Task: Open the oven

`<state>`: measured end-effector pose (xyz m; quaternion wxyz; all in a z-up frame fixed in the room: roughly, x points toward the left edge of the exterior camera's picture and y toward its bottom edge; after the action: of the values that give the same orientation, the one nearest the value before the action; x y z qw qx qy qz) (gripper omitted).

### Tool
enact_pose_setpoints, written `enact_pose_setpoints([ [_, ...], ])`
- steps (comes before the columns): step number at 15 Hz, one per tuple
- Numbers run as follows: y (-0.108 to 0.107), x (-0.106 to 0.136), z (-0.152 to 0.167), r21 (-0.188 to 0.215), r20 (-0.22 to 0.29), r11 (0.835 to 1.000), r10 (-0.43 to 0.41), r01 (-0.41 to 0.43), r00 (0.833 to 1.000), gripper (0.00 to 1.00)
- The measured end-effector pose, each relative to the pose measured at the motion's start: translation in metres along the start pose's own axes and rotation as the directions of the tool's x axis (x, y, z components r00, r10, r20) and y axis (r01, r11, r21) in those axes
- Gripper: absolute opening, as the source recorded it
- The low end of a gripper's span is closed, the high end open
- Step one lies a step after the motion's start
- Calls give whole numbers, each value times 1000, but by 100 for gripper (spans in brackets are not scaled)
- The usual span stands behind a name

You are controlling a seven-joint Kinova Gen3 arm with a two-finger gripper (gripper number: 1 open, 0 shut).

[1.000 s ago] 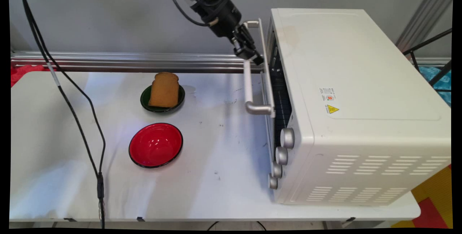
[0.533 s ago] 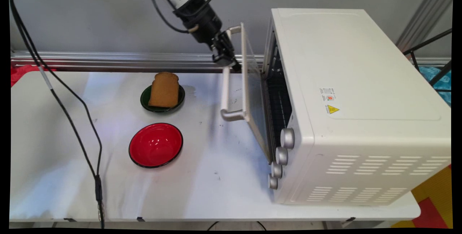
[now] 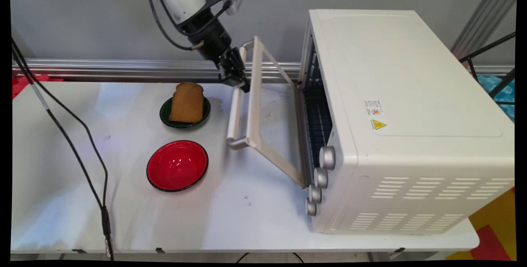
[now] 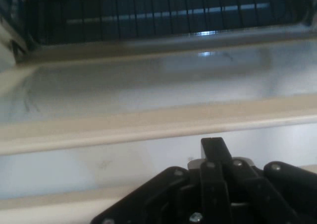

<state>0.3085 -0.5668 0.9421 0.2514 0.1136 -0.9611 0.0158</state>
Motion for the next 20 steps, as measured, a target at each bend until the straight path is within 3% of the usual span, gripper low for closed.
enact_pose_setpoints([
  [8,0,-40,13,-10,35,1000,-2,2,999,0],
  [20,11,-93,39,-28,37,1000,-5,6,999,0],
])
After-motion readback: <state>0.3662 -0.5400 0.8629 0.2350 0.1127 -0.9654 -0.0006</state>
